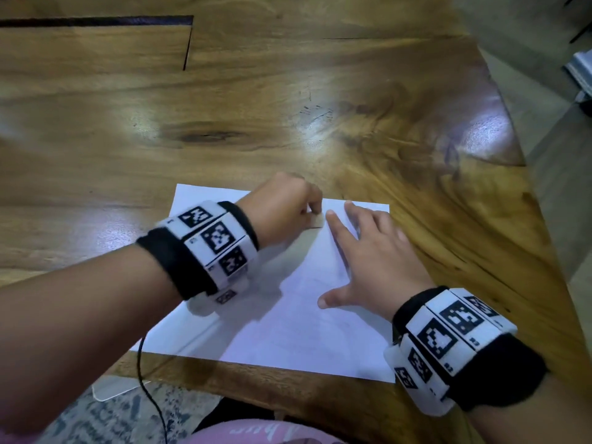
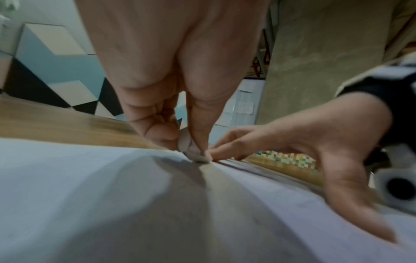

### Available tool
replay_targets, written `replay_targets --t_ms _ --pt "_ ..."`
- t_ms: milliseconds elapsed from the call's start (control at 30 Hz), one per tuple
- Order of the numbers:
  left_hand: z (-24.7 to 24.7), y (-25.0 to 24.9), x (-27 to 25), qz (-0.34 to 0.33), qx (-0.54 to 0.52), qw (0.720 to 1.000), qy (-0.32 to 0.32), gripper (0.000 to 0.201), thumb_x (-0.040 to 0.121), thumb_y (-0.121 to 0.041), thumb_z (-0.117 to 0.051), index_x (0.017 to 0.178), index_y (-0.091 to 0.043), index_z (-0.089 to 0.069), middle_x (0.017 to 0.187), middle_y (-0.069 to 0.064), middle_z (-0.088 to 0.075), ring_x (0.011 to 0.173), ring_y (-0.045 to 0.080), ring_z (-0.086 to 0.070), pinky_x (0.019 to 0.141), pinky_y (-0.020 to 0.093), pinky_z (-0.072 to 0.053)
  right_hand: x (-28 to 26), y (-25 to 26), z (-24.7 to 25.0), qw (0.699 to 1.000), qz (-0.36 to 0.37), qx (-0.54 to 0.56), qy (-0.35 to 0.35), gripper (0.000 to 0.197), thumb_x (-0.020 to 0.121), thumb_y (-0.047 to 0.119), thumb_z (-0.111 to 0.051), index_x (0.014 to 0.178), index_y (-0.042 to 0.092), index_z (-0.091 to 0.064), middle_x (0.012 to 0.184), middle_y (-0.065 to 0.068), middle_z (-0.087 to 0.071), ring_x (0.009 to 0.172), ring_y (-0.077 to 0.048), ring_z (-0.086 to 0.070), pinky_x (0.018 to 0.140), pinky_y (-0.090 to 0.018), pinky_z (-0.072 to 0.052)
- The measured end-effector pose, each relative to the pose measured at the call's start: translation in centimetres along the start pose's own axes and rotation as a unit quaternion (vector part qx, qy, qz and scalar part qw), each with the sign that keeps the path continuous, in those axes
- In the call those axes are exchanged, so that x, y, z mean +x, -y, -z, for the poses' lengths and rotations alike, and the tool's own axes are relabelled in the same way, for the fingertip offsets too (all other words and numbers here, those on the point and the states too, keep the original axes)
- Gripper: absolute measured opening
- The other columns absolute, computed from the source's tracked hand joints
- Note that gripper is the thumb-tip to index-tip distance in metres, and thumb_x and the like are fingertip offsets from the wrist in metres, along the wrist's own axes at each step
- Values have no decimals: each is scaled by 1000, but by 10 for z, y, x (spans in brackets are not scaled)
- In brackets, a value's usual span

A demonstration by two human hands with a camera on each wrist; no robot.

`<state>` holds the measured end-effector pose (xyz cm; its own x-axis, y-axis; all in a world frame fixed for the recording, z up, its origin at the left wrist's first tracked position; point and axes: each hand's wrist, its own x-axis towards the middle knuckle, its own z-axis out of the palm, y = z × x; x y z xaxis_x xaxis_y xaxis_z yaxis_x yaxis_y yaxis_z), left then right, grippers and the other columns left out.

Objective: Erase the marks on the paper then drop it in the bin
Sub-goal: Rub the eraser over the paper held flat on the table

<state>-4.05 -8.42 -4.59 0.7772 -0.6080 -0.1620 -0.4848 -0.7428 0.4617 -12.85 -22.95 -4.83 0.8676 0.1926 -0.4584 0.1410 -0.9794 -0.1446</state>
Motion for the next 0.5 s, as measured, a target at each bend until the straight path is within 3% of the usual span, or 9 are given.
replay_targets --t_ms 67,167,267,367,433,500 --pt "-5 -3 -5 -1 -1 1000 14 8 79 -12 -61 84 -7 -66 77 8 -55 70 22 -48 60 24 -26 0 0 0 1000 0 1 -2 122 62 74 -64 150 27 5 157 -1 8 139 -24 -2 113 -35 -10" --pt "-14 -1 -45 -82 -12 994 68 16 78 -18 -55 65 -12 -59 67 4 -50 62 25 -51 57 27 -33 1 -1 -2 1000 -2 7 -9 122 61 73 -65 150 26 4 157 -1 7 139 -23 -2 113 -35 -10" --pt "-14 -1 -67 -90 -29 987 133 14 79 -21 -58 66 -17 -62 68 2 -52 59 19 -52 58 26 -38 1 -1 -2 1000 2 5 -7 122 61 74 -65 150 26 5 157 -2 9 139 -25 -1 113 -36 -10" --pt "-8 -3 -35 -64 -9 996 61 13 79 -22 -57 81 -15 -68 74 8 -59 70 26 -57 64 28 -38 0 -1 -2 1000 0 2 -3 122 62 74 -64 150 26 6 157 -2 10 140 -25 -1 114 -36 -10" --pt "-3 -2 -7 -24 3 1000 8 13 81 -18 -60 89 -10 -67 76 6 -53 76 30 -57 63 26 -34 0 0 -1 1000 -1 -1 -1 121 63 74 -63 150 26 6 157 -2 10 140 -25 0 114 -37 -9" --pt "-4 -2 1 -24 13 1000 10 9 80 -13 -61 85 -8 -66 75 4 -47 75 30 -55 61 26 -30 1 0 -1 1000 0 -1 1 121 63 74 -63 150 25 6 157 -2 10 140 -25 0 114 -37 -9"
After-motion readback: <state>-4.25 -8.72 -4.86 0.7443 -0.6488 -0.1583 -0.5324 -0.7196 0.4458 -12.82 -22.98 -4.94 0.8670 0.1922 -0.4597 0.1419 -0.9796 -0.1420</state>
